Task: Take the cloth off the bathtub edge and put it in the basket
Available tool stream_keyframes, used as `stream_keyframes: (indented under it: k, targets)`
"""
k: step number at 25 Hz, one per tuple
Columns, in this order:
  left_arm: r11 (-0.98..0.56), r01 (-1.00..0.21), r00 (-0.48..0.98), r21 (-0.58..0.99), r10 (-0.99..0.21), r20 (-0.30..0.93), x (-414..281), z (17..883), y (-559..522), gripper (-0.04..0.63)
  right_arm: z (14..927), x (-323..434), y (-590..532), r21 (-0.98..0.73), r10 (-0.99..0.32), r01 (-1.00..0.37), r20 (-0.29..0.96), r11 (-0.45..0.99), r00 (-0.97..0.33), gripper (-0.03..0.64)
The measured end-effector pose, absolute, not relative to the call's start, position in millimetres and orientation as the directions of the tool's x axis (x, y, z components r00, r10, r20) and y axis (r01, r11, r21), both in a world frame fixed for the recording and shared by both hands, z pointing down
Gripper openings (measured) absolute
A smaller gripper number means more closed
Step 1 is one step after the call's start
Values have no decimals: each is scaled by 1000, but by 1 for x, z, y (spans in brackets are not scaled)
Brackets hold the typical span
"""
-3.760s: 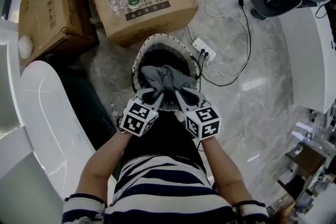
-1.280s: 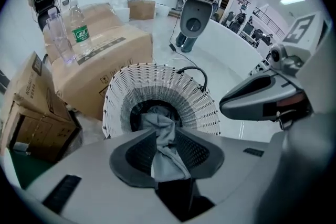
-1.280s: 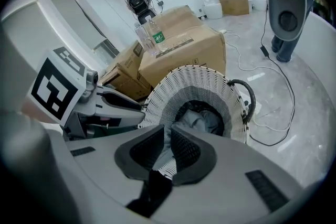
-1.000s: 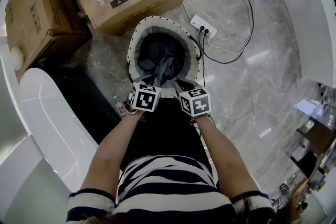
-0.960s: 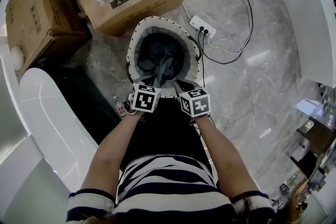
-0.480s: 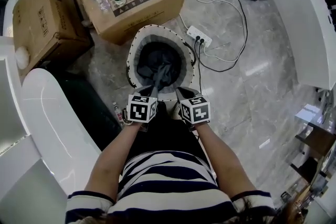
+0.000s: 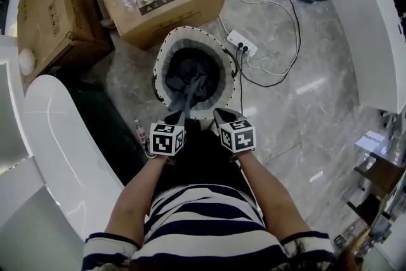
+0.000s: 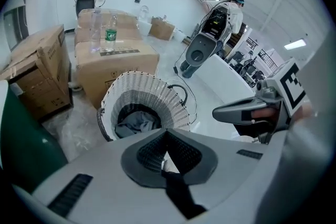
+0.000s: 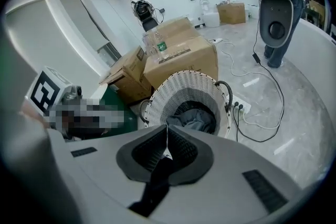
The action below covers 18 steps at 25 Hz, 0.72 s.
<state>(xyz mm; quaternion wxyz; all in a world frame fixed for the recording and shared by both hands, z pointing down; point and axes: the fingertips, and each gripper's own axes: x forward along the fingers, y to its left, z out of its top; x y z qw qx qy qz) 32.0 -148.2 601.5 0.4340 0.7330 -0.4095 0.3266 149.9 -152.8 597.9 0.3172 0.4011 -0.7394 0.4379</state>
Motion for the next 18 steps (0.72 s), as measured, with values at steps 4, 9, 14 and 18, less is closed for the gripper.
stream_keyframes:
  k: [4,9,14,18]
  targets:
    - [-262,-892,438,369,-299,848,27,618,-133,18,607,145,-142,-395,-277,-863,831,316,-482,32]
    - [-274,-899,413,342,-272,869,21,639,-119,18,618,137,-130,-404,-233,-848,838,344,-494,32]
    - [-265,-913,370,311,-215,904,6,670,-103,20,631,132,-124,-410,-193,-830,842,377,-504,32]
    - [-251,-922,346,295,-193,918,-4,691,-98,21,644,127,-122,-412,-152,-813,849,412,-507,32]
